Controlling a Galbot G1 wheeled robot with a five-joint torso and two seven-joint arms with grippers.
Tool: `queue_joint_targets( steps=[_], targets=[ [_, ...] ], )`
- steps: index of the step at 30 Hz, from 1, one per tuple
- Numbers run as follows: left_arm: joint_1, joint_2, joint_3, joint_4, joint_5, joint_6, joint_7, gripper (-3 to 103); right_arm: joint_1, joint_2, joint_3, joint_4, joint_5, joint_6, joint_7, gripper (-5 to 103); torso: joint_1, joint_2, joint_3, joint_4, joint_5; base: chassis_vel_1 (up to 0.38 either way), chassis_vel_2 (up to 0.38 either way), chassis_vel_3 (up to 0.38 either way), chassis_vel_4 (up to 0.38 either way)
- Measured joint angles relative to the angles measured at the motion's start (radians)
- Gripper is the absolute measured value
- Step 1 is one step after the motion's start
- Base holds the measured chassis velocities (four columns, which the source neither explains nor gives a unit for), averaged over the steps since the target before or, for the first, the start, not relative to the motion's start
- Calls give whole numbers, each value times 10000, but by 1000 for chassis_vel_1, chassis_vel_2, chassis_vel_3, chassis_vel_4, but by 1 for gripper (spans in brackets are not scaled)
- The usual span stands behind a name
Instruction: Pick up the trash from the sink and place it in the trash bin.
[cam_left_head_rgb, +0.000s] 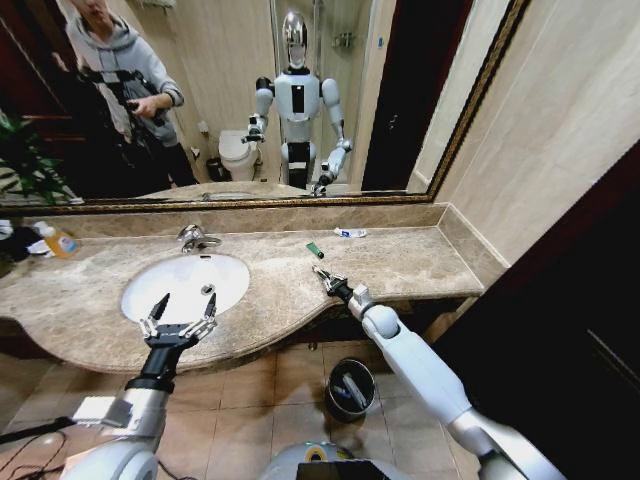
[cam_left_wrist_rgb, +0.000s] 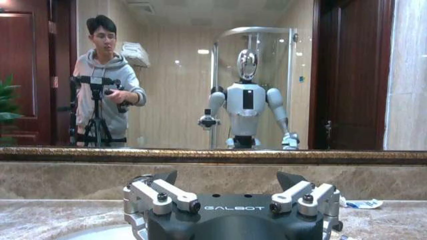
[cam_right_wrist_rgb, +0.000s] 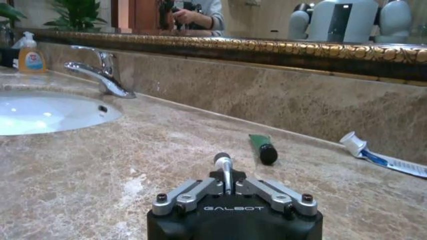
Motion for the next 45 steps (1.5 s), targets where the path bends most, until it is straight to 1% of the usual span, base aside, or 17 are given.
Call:
queue_joint_targets(
  steps=[10,13,15,16,17,19,21,23,24,27,28,31,32,35,40,43,45],
  targets=[
    [0,0,0,0,0,0,0,100,-347,-267,338,708,179,-105,5,4,0,0,0,1,1,0,0,0,0],
    [0,0,0,0,0,0,0,100,-669,-413,670,1087,311,-116,8,4,0,0,0,2,0,0,0,0,0],
    [0,0,-1,0,0,0,-1,100,-1370,-656,1341,1679,588,-117,21,4,1,0,0,1,2,0,0,0,0],
    [0,0,-1,0,0,0,-1,100,-1370,-656,1341,1679,588,-117,21,4,1,0,0,1,2,0,0,0,0],
    [0,0,0,0,0,0,-1,100,-1709,-786,1623,1971,760,-117,54,4,0,0,0,1,2,0,0,0,0],
    [1,0,-1,0,0,0,-2,100,-2637,-1171,2376,2750,1328,-117,233,4,0,0,0,-2,2,0,0,0,0],
    [0,0,0,0,0,0,0,100,-2883,-1276,2557,2959,1533,-100,288,4,-1,0,0,-3,2,0,0,0,0],
    [0,-1,0,0,0,0,0,100,-3783,-1476,3366,3605,2085,-38,287,4,-1,0,-1,2,4,0,0,0,0],
    [0,-1,0,0,0,0,0,100,-3783,-1476,3366,3605,2085,-38,287,4,-1,0,-1,2,4,0,0,0,0],
    [0,0,-1,0,1,0,-1,100,-5398,-1429,4574,4323,2399,169,228,4,0,0,-1,-2,4,0,0,0,0],
    [0,0,-1,0,1,0,-1,100,-5398,-1429,4574,4323,2399,169,228,4,0,0,-1,-2,4,0,0,0,0],
    [0,0,0,0,0,0,0,100,-6504,-1129,5217,4589,2401,438,220,4,-2,1,-2,-1,3,0,0,0,0],
    [0,0,0,0,0,0,0,100,-6504,-1129,5217,4589,2401,438,220,4,-2,1,-2,-1,3,0,0,0,0],
    [0,0,0,0,0,0,0,100,-7477,-824,5470,4611,2066,885,134,4,-1,0,-1,0,0,0,0,0,0],
    [0,0,0,0,1,0,-1,100,-8146,-598,5435,4383,1596,1254,54,4,-1,0,-1,0,1,0,0,0,0],
    [0,0,0,0,0,0,-1,100,-8665,-320,5100,3686,908,1609,-11,4,-1,0,-1,0,0,0,0,0,0],
    [1,0,0,0,0,0,0,100,-8725,-265,4981,3473,735,1655,-24,4,-1,0,-1,0,-3,0,0,0,0]
  ],
)
